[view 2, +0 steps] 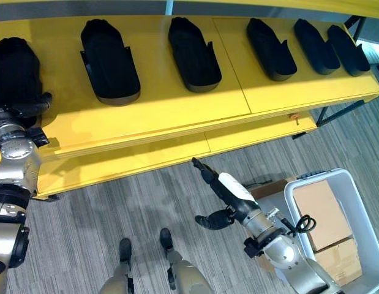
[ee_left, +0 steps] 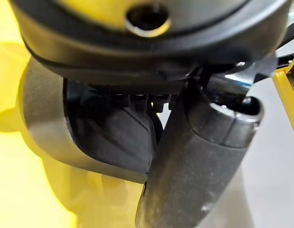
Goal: Move parts from the plastic box to the shelf.
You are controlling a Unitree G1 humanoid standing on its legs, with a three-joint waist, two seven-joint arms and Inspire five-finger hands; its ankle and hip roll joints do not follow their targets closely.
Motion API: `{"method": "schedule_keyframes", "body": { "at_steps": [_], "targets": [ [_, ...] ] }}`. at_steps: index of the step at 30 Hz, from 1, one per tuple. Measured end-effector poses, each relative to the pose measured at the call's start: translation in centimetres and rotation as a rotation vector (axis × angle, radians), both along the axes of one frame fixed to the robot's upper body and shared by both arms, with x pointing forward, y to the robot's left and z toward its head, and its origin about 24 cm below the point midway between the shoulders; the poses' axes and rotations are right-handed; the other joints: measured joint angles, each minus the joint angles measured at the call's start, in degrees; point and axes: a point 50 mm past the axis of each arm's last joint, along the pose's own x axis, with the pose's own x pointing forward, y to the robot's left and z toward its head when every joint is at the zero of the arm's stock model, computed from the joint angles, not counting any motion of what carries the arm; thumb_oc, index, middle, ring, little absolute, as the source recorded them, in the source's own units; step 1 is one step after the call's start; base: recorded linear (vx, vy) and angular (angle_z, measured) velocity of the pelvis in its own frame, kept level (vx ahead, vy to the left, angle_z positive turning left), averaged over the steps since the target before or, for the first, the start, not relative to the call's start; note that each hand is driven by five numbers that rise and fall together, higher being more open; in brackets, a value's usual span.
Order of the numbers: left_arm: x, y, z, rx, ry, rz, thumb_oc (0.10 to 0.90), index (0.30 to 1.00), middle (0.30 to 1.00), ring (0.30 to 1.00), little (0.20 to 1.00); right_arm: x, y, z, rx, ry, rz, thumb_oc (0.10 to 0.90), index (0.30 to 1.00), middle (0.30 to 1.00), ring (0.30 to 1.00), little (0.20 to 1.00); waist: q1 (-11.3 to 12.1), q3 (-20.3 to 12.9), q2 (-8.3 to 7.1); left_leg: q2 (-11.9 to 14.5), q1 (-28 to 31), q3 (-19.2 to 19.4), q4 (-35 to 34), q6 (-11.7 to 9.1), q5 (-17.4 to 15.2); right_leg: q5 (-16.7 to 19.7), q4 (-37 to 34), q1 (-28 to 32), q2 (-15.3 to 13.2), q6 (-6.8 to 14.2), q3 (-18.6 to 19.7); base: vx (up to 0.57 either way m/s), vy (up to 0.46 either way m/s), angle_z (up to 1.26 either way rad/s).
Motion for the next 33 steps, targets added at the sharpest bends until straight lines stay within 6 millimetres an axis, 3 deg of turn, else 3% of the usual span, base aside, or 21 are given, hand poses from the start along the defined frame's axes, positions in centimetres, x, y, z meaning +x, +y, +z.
{"method": "schedule_keyframes", "body": {
  "at_steps": [20,26,30,32,33],
  "targets": [
    [-0.5,-1.1,0.8,-0.152,-0.15,-0.047,0.9,1.0,1.0,1.0,1.0,0.1,0.0,0.0,-0.03,-0.017,-0.004,0.9,1.0,1.0,1.0,1.0,0.7,0.0,0.19,0.0,0.0,0.0,0.0,0.0,0.1,0.0,0.0,0.0,0.0,-0.1,0.0,0.0,0.0,0.0],
    [-1.1,-2.3,2.6,-0.132,-0.254,-0.095,0.9,1.0,1.0,1.0,1.0,0.1,0.0,0.1,-0.029,-0.02,-0.007,0.9,1.0,1.0,1.0,1.0,1.5,0.0,0.22,0.0,-0.1,-0.5,0.0,0.0,0.2,0.0,0.0,0.0,0.0,-0.1,-0.4,0.0,-0.003,0.02],
    [-2.2,-4.3,4.7,-0.097,-0.386,-0.183,0.9,1.0,1.0,1.0,1.0,0.4,-0.3,0.6,-0.013,-0.049,-0.029,0.9,1.0,1.0,1.0,1.0,2.2,0.3,0.57,-0.1,-0.1,-0.7,0.0,0.0,0.3,0.0,0.0,0.1,-0.1,-0.1,-0.6,0.0,-0.001,0.01],
    [-3.0,-5.2,5.0,-0.081,-0.432,-0.228,0.9,1.0,1.0,1.0,1.0,0.6,-0.5,0.9,-0.006,-0.062,-0.045,0.9,1.0,1.0,1.0,1.0,2.9,0.7,1.48,-0.2,-0.1,-0.7,0.0,0.1,0.4,0.0,0.0,0.3,-0.2,-0.1,-0.6,0.0,-0.006,0.02],
    [-4.3,-6.5,4.3,-0.07,-0.46,-0.294,0.9,1.0,1.0,1.0,1.0,0.7,-0.7,1.1,-0.007,-0.068,-0.062,0.9,1.0,1.0,1.0,1.0,3.6,0.8,2.77,-0.3,0.0,-0.9,0.0,0.1,0.4,0.0,0.0,0.4,-0.3,-0.1,-0.7,-0.01,-0.014,0.04]
  ]
}}
